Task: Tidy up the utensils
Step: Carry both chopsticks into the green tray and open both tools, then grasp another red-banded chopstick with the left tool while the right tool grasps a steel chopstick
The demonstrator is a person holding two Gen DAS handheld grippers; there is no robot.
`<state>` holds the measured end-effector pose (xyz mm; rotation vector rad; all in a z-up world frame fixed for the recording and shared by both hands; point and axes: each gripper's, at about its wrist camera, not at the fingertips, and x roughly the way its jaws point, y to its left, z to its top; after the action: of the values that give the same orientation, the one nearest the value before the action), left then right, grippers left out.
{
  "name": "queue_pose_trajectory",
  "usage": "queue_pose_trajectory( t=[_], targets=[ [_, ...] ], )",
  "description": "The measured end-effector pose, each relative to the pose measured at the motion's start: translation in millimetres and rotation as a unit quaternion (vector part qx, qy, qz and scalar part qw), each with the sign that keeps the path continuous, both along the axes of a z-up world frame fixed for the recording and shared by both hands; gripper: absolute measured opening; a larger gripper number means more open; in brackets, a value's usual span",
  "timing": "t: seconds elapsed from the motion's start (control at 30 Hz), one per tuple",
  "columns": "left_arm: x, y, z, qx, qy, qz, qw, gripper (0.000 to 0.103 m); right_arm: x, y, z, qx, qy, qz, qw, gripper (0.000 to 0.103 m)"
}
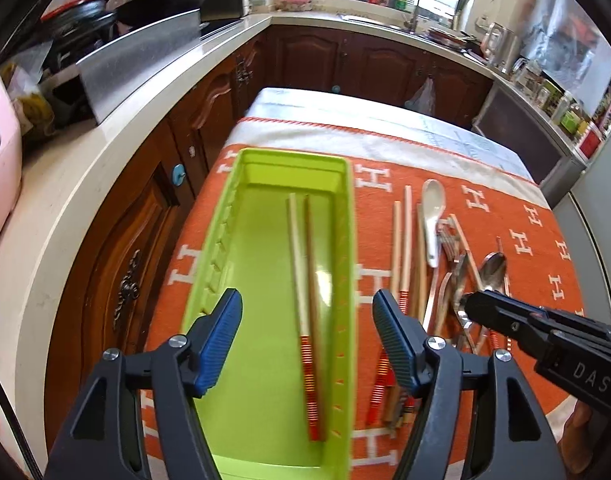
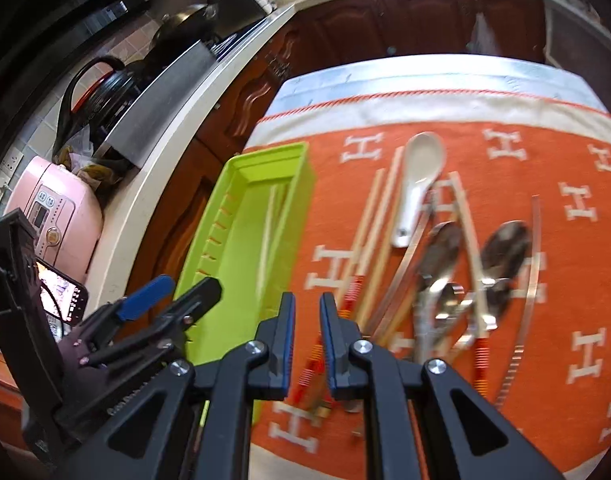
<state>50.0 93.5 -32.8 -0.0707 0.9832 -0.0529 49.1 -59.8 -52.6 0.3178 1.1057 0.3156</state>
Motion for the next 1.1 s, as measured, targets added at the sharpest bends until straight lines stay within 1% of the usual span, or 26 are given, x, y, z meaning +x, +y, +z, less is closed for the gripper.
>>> queue_pose_trajectory(
  t=[0.23,0.37,0.5,0.57,0.63,0.9,1.0,1.07,1.1],
  targets=[
    [-2.9,-40.5,3.0,-0.001,0.004,-0.037,0.9993,0.068,-7.7,-40.8,5.8,-0.036,-0.014,-0.017,0.999,0.013],
    [-2.8,-61.5,2.1,-0.009,0.004,-0.054,0.9985,0.073,-9.7,-60.6,7.8,-0.047,-0.017,-0.023,0.998,0.013],
    [-2.7,-79.8,-3.3,-0.014,0.010,-0.068,0.9975,0.073,-12.2,-76.6,7.4,-0.054,-0.020,-0.031,0.998,0.013],
    [-2.4,-86.3,-8.0,-0.017,0.016,-0.074,0.9970,0.073,-13.6,-84.0,4.9,-0.052,-0.019,-0.035,0.998,0.019],
    [-1.2,-91.1,-13.9,-0.019,0.023,-0.077,0.9966,0.073,-14.4,-88.1,1.7,-0.050,-0.016,-0.040,0.998,0.022],
    [0.4,-94.2,-35.2,-0.027,0.043,-0.076,0.9958,0.073,-11.0,-118.7,-24.4,-0.035,0.016,-0.070,0.997,0.023],
    [2.6,-93.8,-40.5,-0.040,0.050,-0.077,0.9950,0.073,-8.1,-129.8,-37.2,-0.021,0.034,-0.081,0.996,0.023],
    [4.0,-95.1,-42.6,-0.045,0.054,-0.079,0.9944,0.066,-6.2,-134.8,-46.8,-0.016,0.048,-0.088,0.995,0.022],
    [4.4,-96.3,-43.3,-0.048,0.055,-0.082,0.9940,0.064,-5.0,-135.3,-51.8,-0.017,0.053,-0.087,0.995,0.022]
  ],
)
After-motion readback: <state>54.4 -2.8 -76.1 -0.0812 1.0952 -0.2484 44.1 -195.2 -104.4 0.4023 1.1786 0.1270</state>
